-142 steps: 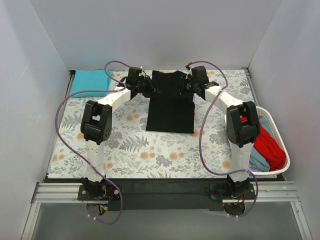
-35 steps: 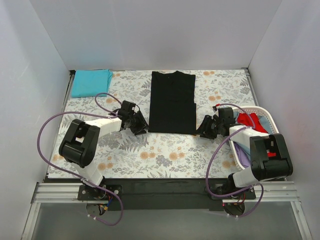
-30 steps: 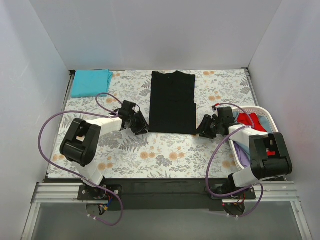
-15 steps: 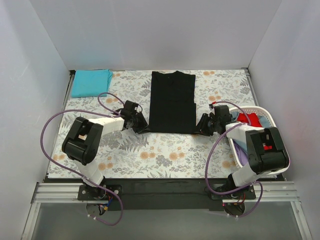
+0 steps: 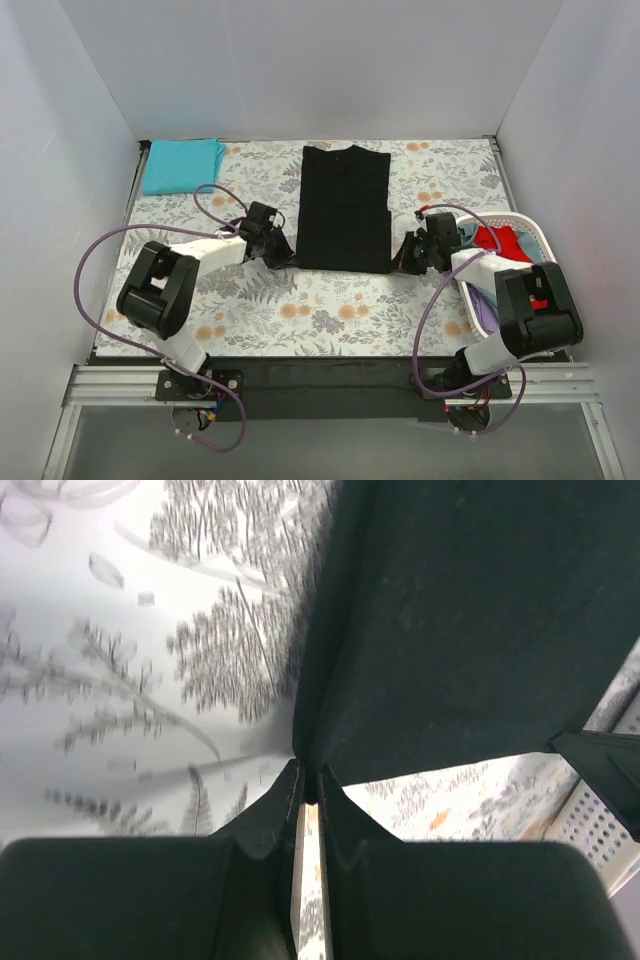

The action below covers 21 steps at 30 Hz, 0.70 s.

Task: Fold and stack the t-shirts
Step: Fold the tshirt

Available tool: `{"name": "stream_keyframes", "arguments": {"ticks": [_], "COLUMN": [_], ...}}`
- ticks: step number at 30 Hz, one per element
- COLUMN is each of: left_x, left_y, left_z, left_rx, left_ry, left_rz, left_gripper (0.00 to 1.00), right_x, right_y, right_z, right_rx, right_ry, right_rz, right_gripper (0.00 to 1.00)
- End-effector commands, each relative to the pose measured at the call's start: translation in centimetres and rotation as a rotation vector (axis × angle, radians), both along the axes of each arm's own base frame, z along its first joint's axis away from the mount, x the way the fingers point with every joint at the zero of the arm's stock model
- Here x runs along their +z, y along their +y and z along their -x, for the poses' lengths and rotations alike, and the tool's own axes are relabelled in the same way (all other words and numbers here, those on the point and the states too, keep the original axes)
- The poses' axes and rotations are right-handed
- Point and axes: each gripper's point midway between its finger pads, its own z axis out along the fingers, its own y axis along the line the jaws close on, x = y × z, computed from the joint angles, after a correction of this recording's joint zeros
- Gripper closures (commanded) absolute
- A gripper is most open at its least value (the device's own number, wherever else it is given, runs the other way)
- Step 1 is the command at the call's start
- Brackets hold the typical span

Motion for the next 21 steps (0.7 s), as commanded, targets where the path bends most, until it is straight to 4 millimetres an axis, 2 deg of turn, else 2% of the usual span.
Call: {"name": "stream_keyframes", "arguments": {"ticks": [1, 2, 3, 5, 6, 7, 8, 9, 10, 11, 12, 13, 14, 17, 20, 21], "left_x": [2.4, 2.4, 2.1, 3.2, 3.3, 2.3, 3.5, 3.3, 2.5, 3.4, 3.5, 2.7, 3.7, 3.7, 4.7, 5.6], "left_y": [1.1, 1.3, 1.5, 1.7, 1.6, 2.3, 2.5, 2.5, 3.2, 3.4, 3.2, 3.9, 3.8, 4.3, 4.7, 4.6], "left_z": [2.0, 2.6, 3.8, 5.3, 6.3, 8.1, 8.6, 9.8, 11.5, 12.0, 13.1, 14.6, 15.1, 17.0, 17.1, 16.6], "left_rx": [-0.008, -0.01, -0.017, -0.015, -0.026, -0.013, -0.004, -0.009, -0.004, 0.023, 0.008, 0.01, 0.024, 0.017, 0.024, 0.025], "left_ry": [-0.036, -0.027, -0.016, -0.031, -0.032, 0.012, -0.023, -0.013, 0.022, -0.001, -0.003, 0.032, 0.011, 0.017, -0.013, -0.035], "left_rz": [-0.02, -0.015, -0.019, -0.006, -0.01, -0.026, -0.009, -0.006, -0.018, 0.004, 0.01, -0.011, 0.02, 0.005, 0.003, 0.01], "left_gripper": [1.0, 1.0, 1.0, 1.0, 1.0, 1.0, 1.0, 1.0, 1.0, 1.0, 1.0, 1.0, 1.0, 1.0, 1.0, 1.0], "right_x": [0.7, 1.6, 0.9, 1.7, 0.9, 0.9, 1.6, 1.7, 0.9, 1.9, 2.0, 1.4, 2.0, 2.5, 3.9, 4.3], "right_y": [-0.1, 0.3, 0.1, 0.6, 0.3, 0.2, 0.6, 0.7, 0.3, 0.8, 0.8, 0.3, 0.5, 0.2, 0.1, 0.0], "right_z": [2.7, 3.2, 4.8, 6.3, 7.9, 8.7, 9.7, 10.5, 12.2, 12.9, 13.7, 15.0, 15.7, 16.9, 16.5, 16.2], "right_rx": [0.053, 0.072, 0.082, 0.113, 0.119, 0.126, 0.151, 0.154, 0.163, 0.187, 0.187, 0.188, 0.204, 0.208, 0.202, 0.201], "right_ry": [0.002, -0.027, 0.006, -0.02, 0.016, 0.017, -0.011, -0.007, 0.032, -0.008, 0.0, 0.032, 0.007, 0.008, -0.02, -0.028], "right_rz": [0.035, 0.032, 0.043, 0.041, 0.053, 0.059, 0.05, 0.046, 0.058, 0.039, 0.035, 0.053, 0.043, 0.044, 0.053, 0.063], "right_gripper": [0.99, 0.99, 0.99, 0.99, 0.99, 0.99, 0.99, 0.99, 0.99, 0.99, 0.99, 0.99, 0.99, 0.99, 0.99, 0.99]}}
